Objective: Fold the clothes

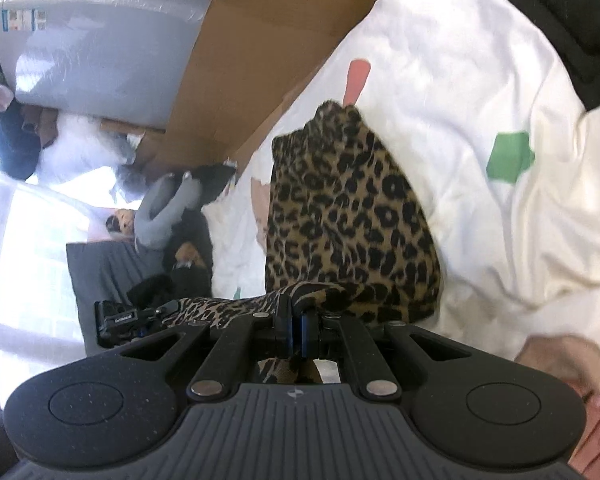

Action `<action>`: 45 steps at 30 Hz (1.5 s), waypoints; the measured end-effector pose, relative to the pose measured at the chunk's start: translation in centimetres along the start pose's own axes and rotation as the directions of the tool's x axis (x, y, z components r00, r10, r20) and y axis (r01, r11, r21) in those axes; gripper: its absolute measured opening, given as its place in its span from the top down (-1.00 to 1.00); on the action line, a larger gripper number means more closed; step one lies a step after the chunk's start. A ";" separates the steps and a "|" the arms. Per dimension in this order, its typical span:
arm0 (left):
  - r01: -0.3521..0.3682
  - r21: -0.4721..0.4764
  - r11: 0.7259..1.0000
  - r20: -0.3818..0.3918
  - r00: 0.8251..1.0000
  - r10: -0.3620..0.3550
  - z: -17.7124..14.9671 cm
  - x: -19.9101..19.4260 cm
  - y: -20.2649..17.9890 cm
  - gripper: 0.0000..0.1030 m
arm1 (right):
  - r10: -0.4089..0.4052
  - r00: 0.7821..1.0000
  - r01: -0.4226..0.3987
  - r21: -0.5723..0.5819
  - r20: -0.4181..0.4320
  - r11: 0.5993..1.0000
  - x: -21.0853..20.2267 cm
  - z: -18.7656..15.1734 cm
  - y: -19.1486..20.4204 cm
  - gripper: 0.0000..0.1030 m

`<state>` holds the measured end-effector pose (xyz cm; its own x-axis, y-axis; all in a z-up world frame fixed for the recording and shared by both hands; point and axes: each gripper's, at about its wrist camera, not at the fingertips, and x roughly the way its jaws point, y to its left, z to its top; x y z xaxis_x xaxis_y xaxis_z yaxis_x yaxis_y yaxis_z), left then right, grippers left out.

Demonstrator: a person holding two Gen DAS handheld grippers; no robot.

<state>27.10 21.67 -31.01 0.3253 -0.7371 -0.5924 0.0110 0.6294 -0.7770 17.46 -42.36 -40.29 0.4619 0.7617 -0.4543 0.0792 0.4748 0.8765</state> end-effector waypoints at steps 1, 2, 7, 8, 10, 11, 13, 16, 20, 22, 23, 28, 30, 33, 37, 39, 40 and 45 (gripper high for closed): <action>-0.008 0.000 1.000 0.009 1.000 0.008 0.3 0.3 0.0 0.84 | -0.001 1.000 0.001 0.001 0.006 1.000 0.2 0.3 -0.1 0.96; -0.019 0.000 1.000 0.015 1.000 0.019 0.6 0.7 0.0 0.84 | -0.004 1.000 0.003 0.006 0.013 1.000 0.4 0.5 -0.2 0.96; -0.055 -0.028 0.998 0.028 0.998 0.056 2.3 2.8 1.0 0.84 | -0.042 0.998 0.040 0.042 0.037 0.998 1.8 1.6 -1.1 0.96; -0.061 -0.040 0.997 0.030 0.998 0.062 2.5 3.3 1.3 0.84 | -0.052 0.998 0.050 0.048 0.041 0.998 2.0 1.7 -1.4 0.96; -0.078 -0.066 0.995 0.034 0.996 0.080 2.8 4.3 2.0 0.84 | -0.069 0.996 0.066 0.061 0.051 0.996 2.5 1.9 -1.9 0.96; -0.086 -0.077 0.993 0.035 0.995 0.088 2.9 4.8 2.3 0.84 | -0.075 0.996 0.071 0.067 0.057 0.995 2.7 2.1 -2.1 0.96; -0.102 -0.079 0.992 0.032 0.994 0.105 3.1 5.6 2.4 0.84 | -0.086 0.994 0.080 0.082 0.068 0.993 3.1 2.3 -2.6 0.95; -0.105 -0.069 0.992 0.033 0.994 0.107 3.5 6.4 2.3 0.83 | -0.088 0.993 0.079 0.116 0.075 0.990 3.8 2.8 -3.5 0.89; -0.097 -0.114 0.989 0.052 0.993 0.103 4.2 7.3 2.9 0.81 | -0.075 0.995 0.063 0.185 0.059 0.981 4.5 3.5 -4.7 0.85; -0.124 -0.104 0.987 0.046 0.991 0.129 4.4 8.0 3.0 0.63 | -0.068 0.996 0.058 0.185 0.051 0.981 4.6 3.6 -4.8 0.64; -0.141 -0.093 0.986 0.040 0.989 0.145 4.4 8.3 3.0 0.60 | -0.068 0.997 0.058 0.184 0.047 0.981 4.6 3.6 -4.8 0.32; -0.160 -0.080 0.984 0.019 0.987 0.162 4.1 9.0 3.0 0.26 | -0.048 0.998 0.042 0.184 0.031 0.982 5.3 3.3 -4.6 0.10; -0.154 -0.080 0.985 0.017 0.988 0.156 4.1 9.1 2.9 0.26 | -0.039 0.999 0.034 0.173 0.026 0.984 5.7 3.4 -4.3 0.10; -0.126 -0.086 0.988 0.036 0.991 0.130 4.5 8.9 2.5 0.26 | -0.025 0.999 0.018 0.161 0.039 0.987 6.0 3.8 -3.7 0.10; -0.105 -0.071 0.992 0.076 0.991 0.111 5.4 8.5 1.7 0.25 | -0.036 0.995 0.023 0.140 0.090 0.990 5.9 4.8 -3.0 0.10; -0.105 -0.060 0.993 0.098 0.989 0.111 5.9 8.3 1.4 0.25 | -0.055 0.992 0.040 0.131 0.114 0.991 5.6 5.3 -2.9 0.10; -0.104 -0.057 0.993 0.110 0.988 0.110 6.1 8.2 1.3 0.25 | -0.064 0.990 0.048 0.127 0.125 0.991 5.4 5.5 -2.9 0.10; -0.125 -0.033 0.992 0.149 0.981 0.128 6.6 7.6 0.9 0.25 | -0.113 0.977 0.099 0.088 0.181 0.991 4.6 6.3 -2.4 0.10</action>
<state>35.85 18.20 -34.79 0.4608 -0.6053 -0.6490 -0.0612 0.7079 -0.7037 24.91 -42.80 -43.48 0.6023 0.6105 -0.5144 0.2021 0.5068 0.8381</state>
